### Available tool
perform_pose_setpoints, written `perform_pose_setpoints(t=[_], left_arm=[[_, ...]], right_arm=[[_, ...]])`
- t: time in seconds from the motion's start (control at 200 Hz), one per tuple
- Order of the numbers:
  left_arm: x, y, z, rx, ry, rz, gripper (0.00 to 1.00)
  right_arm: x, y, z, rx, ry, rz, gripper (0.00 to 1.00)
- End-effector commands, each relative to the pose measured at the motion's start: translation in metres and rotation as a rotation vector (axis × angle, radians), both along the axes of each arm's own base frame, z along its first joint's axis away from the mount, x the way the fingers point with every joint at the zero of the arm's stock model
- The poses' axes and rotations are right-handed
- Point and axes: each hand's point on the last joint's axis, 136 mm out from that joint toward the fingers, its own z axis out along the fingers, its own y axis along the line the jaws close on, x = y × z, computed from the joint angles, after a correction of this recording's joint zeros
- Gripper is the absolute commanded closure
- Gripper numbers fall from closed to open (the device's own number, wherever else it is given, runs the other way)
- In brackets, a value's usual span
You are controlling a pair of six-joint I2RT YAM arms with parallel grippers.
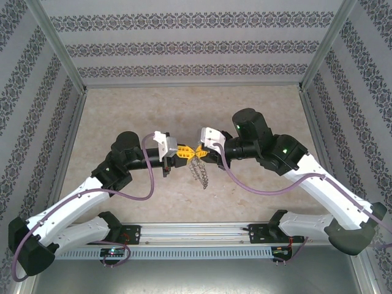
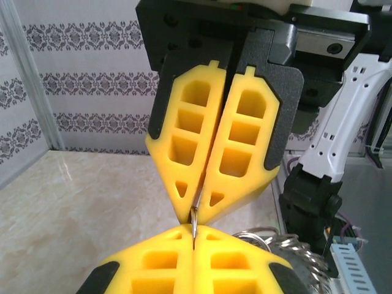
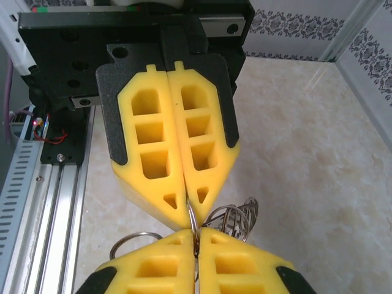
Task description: Put the keys on the keyring
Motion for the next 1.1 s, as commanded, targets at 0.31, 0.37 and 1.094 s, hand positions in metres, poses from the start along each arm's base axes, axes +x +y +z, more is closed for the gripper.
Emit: perform_pose_setpoints(t=[0.31, 0.37, 1.094], left_arm=[[0.011, 0.010, -0.013, 0.277, -0.100, 0.065, 0.89], [0.014, 0.009, -0.020, 0.331, -0.096, 0.064, 0.89], [0.000, 0.000, 0.019, 0.114, -0.153, 0.012, 1.00]], right_arm=[[0.009, 0.004, -0.002, -0.102, -0.025, 0.025, 1.00], [0.012, 0.007, -0.002, -0.124, -0.032, 0.028, 1.00], [0.007, 0.003, -0.004, -0.012, 0.040, -0.014, 0.84]])
